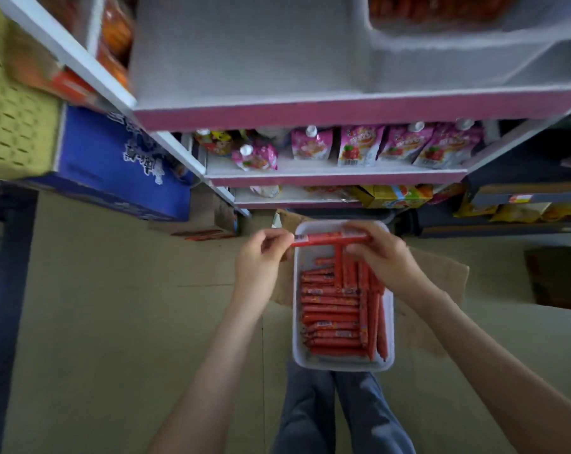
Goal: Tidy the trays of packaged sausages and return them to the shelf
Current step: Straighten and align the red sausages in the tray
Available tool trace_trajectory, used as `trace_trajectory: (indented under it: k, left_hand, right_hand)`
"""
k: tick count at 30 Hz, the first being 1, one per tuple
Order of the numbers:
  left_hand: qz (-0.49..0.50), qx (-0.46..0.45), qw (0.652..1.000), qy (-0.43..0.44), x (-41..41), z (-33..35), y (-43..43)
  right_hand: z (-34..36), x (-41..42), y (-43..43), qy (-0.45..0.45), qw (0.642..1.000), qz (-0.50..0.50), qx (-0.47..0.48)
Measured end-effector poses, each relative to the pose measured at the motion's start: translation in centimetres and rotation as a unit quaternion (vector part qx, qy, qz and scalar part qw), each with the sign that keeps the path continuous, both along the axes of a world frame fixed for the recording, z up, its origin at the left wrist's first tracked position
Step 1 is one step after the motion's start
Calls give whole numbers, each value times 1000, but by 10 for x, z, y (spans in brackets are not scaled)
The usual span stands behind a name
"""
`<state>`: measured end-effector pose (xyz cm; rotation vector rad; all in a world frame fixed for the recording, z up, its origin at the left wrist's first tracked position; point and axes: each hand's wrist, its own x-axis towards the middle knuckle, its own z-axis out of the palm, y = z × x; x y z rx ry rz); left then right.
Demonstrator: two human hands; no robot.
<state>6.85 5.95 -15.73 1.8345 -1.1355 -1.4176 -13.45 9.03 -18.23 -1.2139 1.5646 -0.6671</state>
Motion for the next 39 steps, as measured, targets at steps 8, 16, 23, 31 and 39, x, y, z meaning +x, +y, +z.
trace_trajectory:
  k: [8, 16, 23, 31, 39]
  left_hand:
    - [-284, -93, 954, 11, -42, 158, -11]
    - [-321, -457, 827, -64, -89, 271, 1]
    - [-325, -541, 774, -54, -91, 291, 9]
    - [-116, -307, 918, 224, -94, 306, 10]
    - [-64, -26, 877, 475, -93, 306, 9]
  right_hand:
    - [221, -33, 5, 9, 983, -58, -176]
    - [320, -26, 19, 27, 940, -75, -331]
    - [340, -27, 29, 68, 885, -65, -457]
    - [326, -45, 27, 116, 901, 69, -412]
    - [315, -29, 24, 153, 831, 93, -527]
